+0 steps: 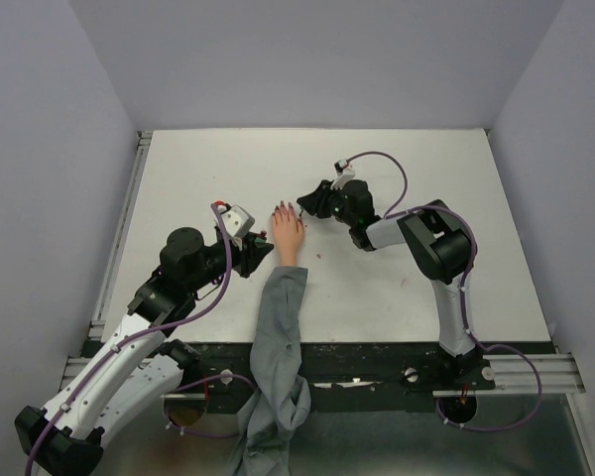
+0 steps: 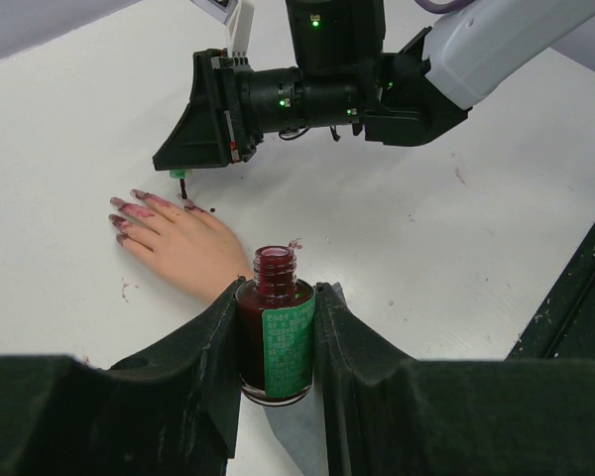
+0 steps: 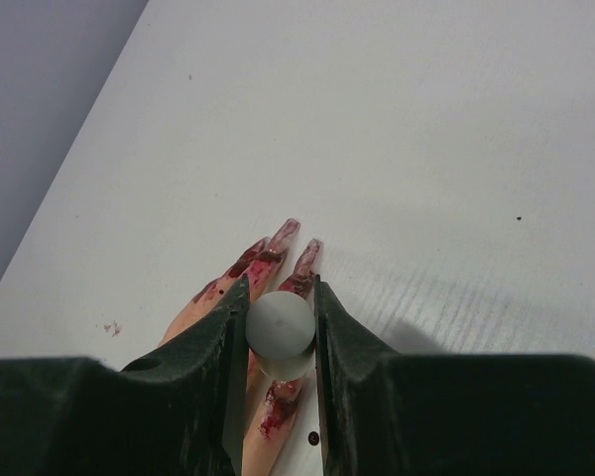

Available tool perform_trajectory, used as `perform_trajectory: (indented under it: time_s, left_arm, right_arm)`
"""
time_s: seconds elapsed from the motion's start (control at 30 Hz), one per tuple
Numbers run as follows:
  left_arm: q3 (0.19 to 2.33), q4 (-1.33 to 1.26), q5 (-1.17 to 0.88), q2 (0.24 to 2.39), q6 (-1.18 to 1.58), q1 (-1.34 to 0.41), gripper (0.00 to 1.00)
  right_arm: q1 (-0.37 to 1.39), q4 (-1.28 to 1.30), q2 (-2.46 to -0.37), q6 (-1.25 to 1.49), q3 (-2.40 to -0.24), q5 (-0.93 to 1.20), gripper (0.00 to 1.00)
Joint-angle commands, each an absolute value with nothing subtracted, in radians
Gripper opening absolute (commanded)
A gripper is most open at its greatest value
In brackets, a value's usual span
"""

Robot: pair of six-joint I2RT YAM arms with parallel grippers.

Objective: Paint the nails

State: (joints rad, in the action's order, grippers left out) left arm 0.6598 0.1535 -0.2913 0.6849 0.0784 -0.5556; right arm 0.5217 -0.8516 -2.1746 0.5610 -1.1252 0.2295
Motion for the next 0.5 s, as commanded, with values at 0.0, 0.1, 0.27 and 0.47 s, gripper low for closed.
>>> perform_trajectory:
  time_s: [0.0, 0.1, 0.27, 0.47]
  left_arm:
    - [0.689, 0.135, -0.291, 0.686, 0.072, -0.551, 0.00]
    - [0.689, 0.135, -0.295, 0.686, 0.072, -0.551, 0.00]
    - [0.689, 0.133, -0.295, 0.686, 0.071, -0.551, 0.00]
    - [0.692, 0.135, -0.295, 0.686, 0.071, -0.551, 0.00]
  right_arm:
    - [0.518, -0.854, -2.209, 0.558, -1.144, 0.225, 0.01]
    - [0.522, -0.847, -2.212, 0.554, -1.144, 0.225, 0.01]
    - [0.525, -0.851, -2.214, 0.555, -1.143, 0.233, 0.01]
    - [0.526, -0.865, -2.209, 0.561, -1.131, 0.250, 0.01]
